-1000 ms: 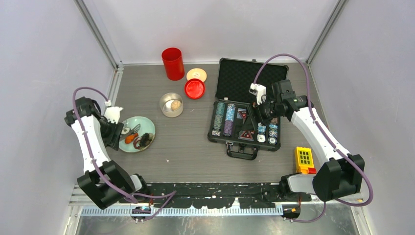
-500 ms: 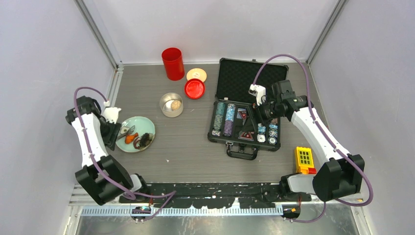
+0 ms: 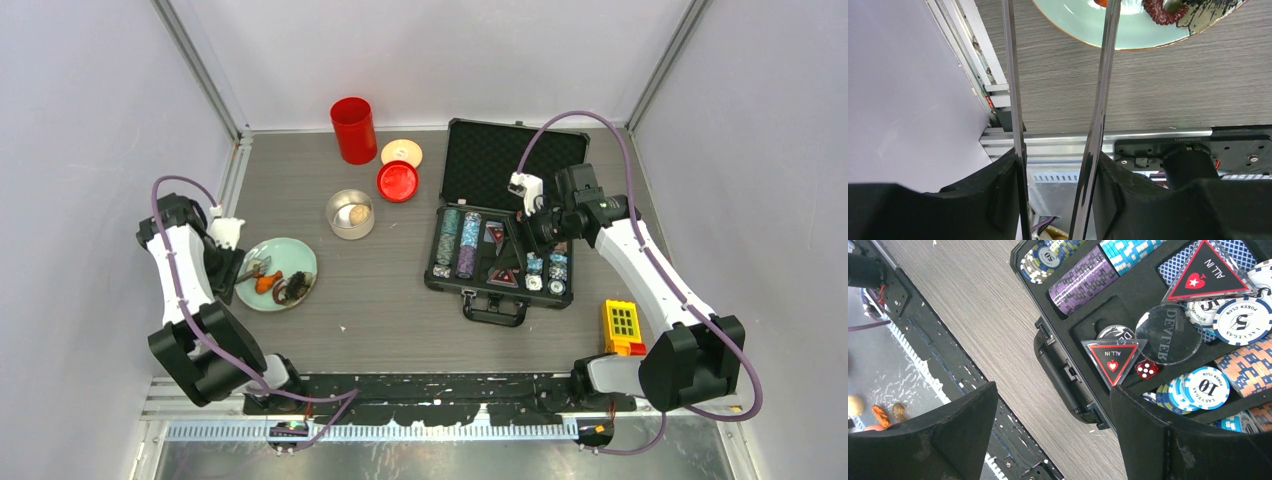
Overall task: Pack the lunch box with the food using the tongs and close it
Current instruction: Pick up the fake food from the plate.
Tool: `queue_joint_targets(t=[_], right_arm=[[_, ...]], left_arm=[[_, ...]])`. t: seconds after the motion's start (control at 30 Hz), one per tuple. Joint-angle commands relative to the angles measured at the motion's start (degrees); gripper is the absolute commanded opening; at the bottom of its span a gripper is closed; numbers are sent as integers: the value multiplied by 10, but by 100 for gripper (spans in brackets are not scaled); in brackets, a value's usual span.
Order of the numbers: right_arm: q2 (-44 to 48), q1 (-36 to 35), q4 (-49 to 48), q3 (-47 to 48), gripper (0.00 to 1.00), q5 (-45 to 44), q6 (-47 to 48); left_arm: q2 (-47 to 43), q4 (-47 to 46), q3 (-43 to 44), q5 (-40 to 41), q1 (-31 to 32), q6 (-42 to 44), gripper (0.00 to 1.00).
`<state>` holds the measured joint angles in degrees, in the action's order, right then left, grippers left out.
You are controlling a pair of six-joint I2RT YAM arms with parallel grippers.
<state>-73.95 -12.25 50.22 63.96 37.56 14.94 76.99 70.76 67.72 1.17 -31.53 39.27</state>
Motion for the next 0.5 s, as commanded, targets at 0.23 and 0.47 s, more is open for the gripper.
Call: queue_joint_targets(t=[0.23, 0.47], right_arm=[[7, 2, -2, 14, 87, 2, 10], [8, 2, -2, 14, 87, 1, 9]], left_arm=[[4, -21, 12, -1, -2, -12, 41], [1, 5, 42, -17, 4, -19, 37]])
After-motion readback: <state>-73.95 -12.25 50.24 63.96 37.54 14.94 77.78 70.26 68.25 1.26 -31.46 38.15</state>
